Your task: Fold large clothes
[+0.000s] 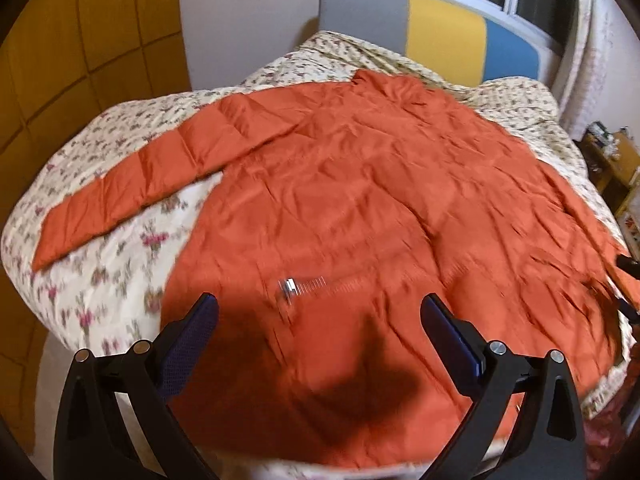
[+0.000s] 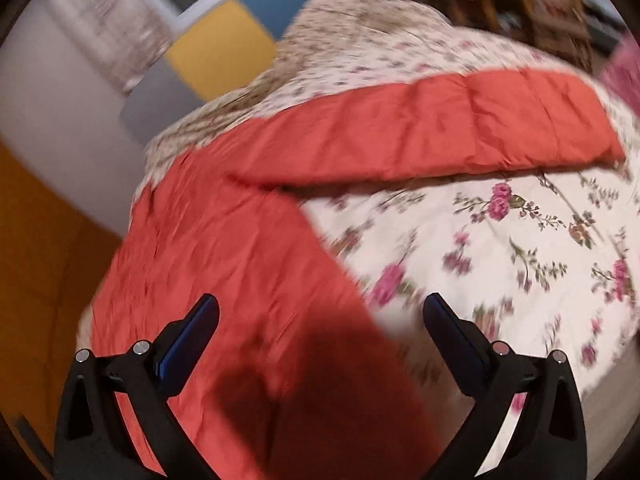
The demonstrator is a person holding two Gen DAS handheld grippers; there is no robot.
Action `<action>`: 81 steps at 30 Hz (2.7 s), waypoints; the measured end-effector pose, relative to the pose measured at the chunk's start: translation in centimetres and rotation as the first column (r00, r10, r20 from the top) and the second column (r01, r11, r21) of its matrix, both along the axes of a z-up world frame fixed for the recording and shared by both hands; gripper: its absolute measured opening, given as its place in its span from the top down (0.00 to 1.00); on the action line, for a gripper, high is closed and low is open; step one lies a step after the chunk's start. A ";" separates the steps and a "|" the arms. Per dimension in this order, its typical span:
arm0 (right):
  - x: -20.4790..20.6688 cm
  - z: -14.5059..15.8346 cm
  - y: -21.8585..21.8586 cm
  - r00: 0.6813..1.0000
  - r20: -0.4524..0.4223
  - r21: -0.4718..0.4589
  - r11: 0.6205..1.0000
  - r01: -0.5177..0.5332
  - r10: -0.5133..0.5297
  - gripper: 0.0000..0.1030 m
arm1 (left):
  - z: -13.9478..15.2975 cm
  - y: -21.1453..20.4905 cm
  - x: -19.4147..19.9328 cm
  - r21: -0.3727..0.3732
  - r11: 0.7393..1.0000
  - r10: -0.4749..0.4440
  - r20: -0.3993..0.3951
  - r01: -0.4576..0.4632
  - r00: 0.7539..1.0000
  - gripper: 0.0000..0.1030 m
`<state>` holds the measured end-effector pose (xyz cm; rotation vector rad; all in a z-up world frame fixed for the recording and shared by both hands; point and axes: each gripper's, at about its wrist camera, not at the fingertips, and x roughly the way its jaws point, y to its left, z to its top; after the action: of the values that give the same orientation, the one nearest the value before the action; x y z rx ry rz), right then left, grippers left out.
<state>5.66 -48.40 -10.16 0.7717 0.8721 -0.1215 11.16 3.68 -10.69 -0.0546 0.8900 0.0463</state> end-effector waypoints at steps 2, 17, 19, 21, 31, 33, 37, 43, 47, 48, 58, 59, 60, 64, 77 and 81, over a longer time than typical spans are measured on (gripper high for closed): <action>1.0 -0.8 -2.0 0.998 -0.013 0.029 0.998 0.058 -0.057 0.07 | -0.1 0.3 1.5 0.005 1.000 0.019 -0.001 -0.019 1.000 0.03; 1.1 -3.6 -12.0 0.863 0.004 0.220 0.842 0.492 -0.505 0.39 | -3.9 3.8 14.0 0.092 0.966 0.244 0.008 -0.243 0.970 0.03; 0.8 -3.6 -12.6 0.833 0.016 0.220 0.815 0.537 -0.553 0.39 | -5.0 4.1 14.3 0.109 0.964 0.245 0.006 -0.244 0.969 0.03; 0.8 -3.7 -13.2 0.810 0.026 0.221 0.793 0.567 -0.587 0.39 | -5.8 4.5 14.2 0.081 0.967 0.242 0.005 -0.242 0.970 0.03; 1.6 -3.7 -14.2 0.749 0.037 0.156 0.744 0.649 -0.661 0.43 | -6.4 4.2 13.6 0.084 0.962 0.256 0.053 -0.259 0.965 0.03; 2.0 -3.8 -14.3 0.741 0.021 0.132 0.737 0.663 -0.671 0.58 | -6.4 4.0 13.4 0.100 0.958 0.263 0.065 -0.269 0.963 0.03; 4.0 -3.1 -14.2 0.770 0.025 0.037 0.770 0.637 -0.638 0.81 | -6.4 3.8 13.3 0.114 0.954 0.270 0.083 -0.278 0.959 0.03; 7.7 1.3 -10.7 0.847 0.170 -0.200 0.824 0.531 -0.504 0.86 | -6.4 3.5 13.2 0.145 0.946 0.279 0.100 -0.291 0.955 0.03; 10.9 4.3 -5.4 0.912 0.267 -0.381 0.835 0.397 -0.311 0.86 | -6.4 3.3 13.1 0.170 0.937 0.290 0.113 -0.306 0.950 0.03; 11.8 4.9 -3.7 0.926 0.283 -0.433 0.828 0.356 -0.249 0.86 | -6.4 3.3 13.1 0.174 0.935 0.292 0.116 -0.309 0.949 0.03; 17.3 5.7 11.5 0.922 0.319 -0.706 0.704 0.077 0.218 0.91 | -6.5 3.2 13.0 0.178 0.931 0.298 0.132 -0.319 0.945 0.03; 17.9 5.5 12.8 0.914 0.315 -0.717 0.695 0.053 0.255 0.92 | -6.5 3.2 13.0 0.179 0.930 0.299 0.133 -0.320 0.945 0.03; 18.3 5.2 14.2 0.906 0.310 -0.728 0.685 0.031 0.290 0.93 | -6.5 3.2 13.0 0.179 0.930 0.299 0.135 -0.320 0.945 0.03; 18.8 4.2 19.1 0.851 0.297 -0.774 0.631 -0.052 0.434 0.93 | -6.5 3.2 12.9 0.181 0.928 0.302 0.143 -0.325 0.942 0.03; 21.6 -1.9 31.3 0.617 0.025 -0.899 0.288 -0.329 0.786 0.93 | -6.5 2.9 12.8 0.198 0.919 0.312 0.159 -0.340 0.937 0.03; 23.4 -4.2 33.2 0.565 -0.106 -0.876 0.193 -0.443 0.818 0.81 | -6.5 2.7 12.9 0.226 0.910 0.317 0.165 -0.348 0.934 0.03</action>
<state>29.03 -15.17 -14.38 -0.5919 0.5569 0.3842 24.10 6.37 -17.21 0.0287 0.7357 0.4718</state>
